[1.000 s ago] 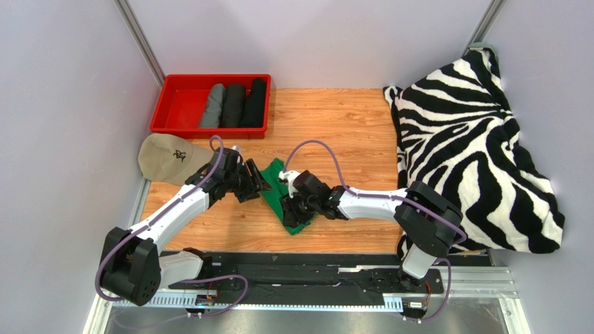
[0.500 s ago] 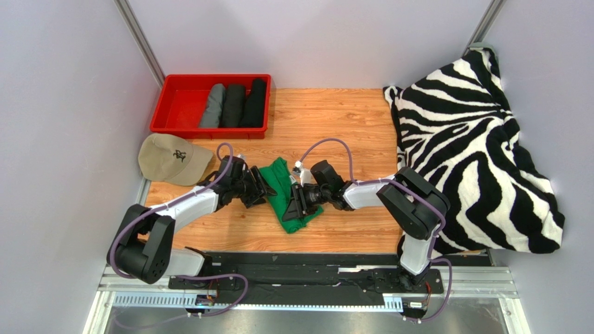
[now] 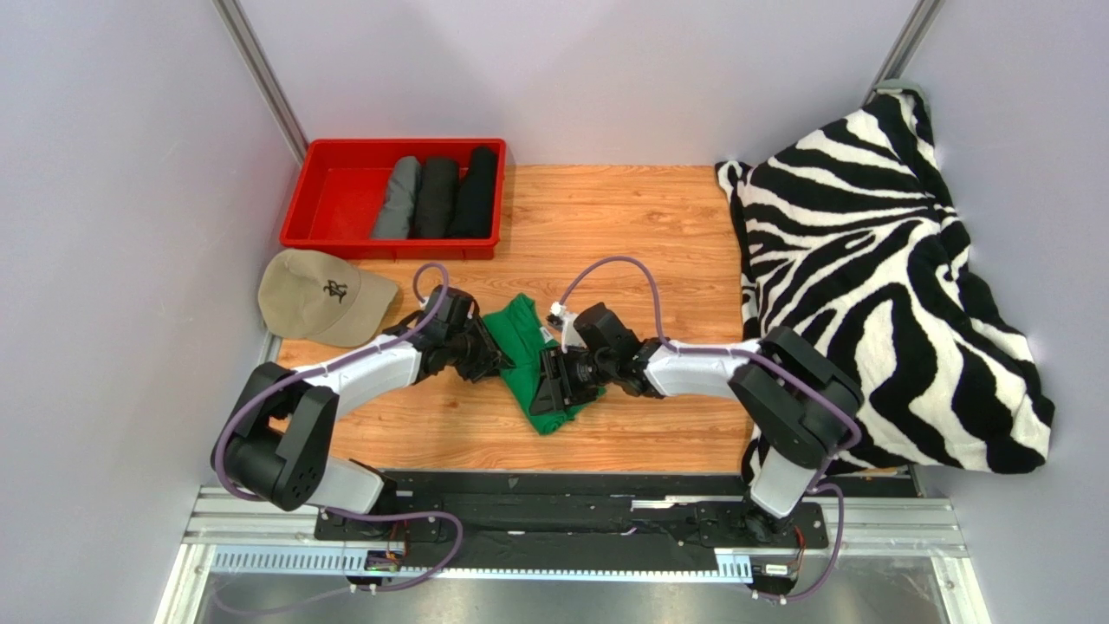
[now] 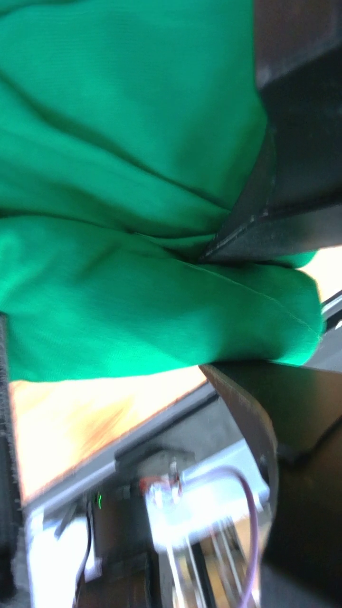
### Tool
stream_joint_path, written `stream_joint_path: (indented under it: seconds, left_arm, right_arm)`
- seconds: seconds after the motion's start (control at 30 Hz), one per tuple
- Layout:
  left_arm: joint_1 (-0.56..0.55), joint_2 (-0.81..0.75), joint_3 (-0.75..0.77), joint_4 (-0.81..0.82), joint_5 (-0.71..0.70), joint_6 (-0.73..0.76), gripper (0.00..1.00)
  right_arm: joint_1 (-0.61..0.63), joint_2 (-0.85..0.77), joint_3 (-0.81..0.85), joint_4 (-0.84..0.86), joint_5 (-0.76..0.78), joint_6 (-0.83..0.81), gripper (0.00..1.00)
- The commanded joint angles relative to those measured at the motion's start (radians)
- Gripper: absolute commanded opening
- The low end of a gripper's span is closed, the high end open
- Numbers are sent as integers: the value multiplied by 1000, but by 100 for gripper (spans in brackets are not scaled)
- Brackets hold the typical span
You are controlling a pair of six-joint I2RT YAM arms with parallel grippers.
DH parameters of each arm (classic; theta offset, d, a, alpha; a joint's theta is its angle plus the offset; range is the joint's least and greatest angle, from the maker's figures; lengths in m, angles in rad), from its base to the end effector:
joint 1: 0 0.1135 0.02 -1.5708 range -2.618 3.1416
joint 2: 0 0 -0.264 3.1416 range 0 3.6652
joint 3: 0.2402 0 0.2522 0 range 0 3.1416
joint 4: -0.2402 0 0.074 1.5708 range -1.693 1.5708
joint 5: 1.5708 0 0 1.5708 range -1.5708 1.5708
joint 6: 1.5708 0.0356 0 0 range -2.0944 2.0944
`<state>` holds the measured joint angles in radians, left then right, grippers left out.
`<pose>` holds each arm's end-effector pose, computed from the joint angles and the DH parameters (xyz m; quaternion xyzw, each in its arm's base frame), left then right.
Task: Roll the t-shirts
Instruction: Roll the T-shirt to the center of the board.
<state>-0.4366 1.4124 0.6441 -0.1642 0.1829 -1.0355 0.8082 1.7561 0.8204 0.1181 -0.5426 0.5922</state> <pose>0.2339 -0.1163 0.1596 -0.2515 0.9119 -0.2740 0.1733 0.2173 0.2540 0.1352 -0.1945 0.8801 0.4189 0.1104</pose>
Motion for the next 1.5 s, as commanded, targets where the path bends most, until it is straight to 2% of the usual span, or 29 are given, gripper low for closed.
stream_joint_path:
  seconds: [0.0,0.07,0.1,0.23,0.37,0.47,0.57,0.8,1.1,1.2,1.27,1.4,1.47]
  left_arm:
    - [-16,20,67,-164,-88,-11,30]
    - [-17,16,83,-219,-77,0,27]
    - [-19,8,95,-234,-76,6,26]
    - [-22,-24,107,-313,-62,26,26]
    - [-21,-47,120,-363,-59,52,26]
    - [-21,-55,135,-402,-66,74,26]
    - [-21,-55,146,-423,-62,87,26]
    - [-21,-59,141,-432,-48,95,25]
    - [-19,-52,155,-432,-39,97,26]
    - [-19,-43,169,-437,-36,107,27]
    - [-17,-40,177,-437,-30,114,28]
    - [1,-59,183,-426,-17,133,41]
    - [10,-72,189,-417,-8,143,45]
  right_arm:
    - [118,-156,55,-300,423,-137,60]
    - [204,-216,84,-345,541,-173,63]
    - [232,-228,98,-388,685,-181,64]
    - [373,-250,172,-478,958,-230,68]
    - [537,-179,281,-567,1208,-272,69]
    - [633,-63,391,-638,1352,-296,70]
    - [689,45,474,-672,1414,-319,70]
    - [735,183,562,-738,1492,-292,69]
    - [729,284,554,-741,1500,-301,67]
    - [717,273,524,-710,1443,-299,61]
    - [700,250,496,-664,1376,-298,52]
    - [642,137,393,-580,1230,-298,47]
    - [616,88,352,-511,1101,-301,46]
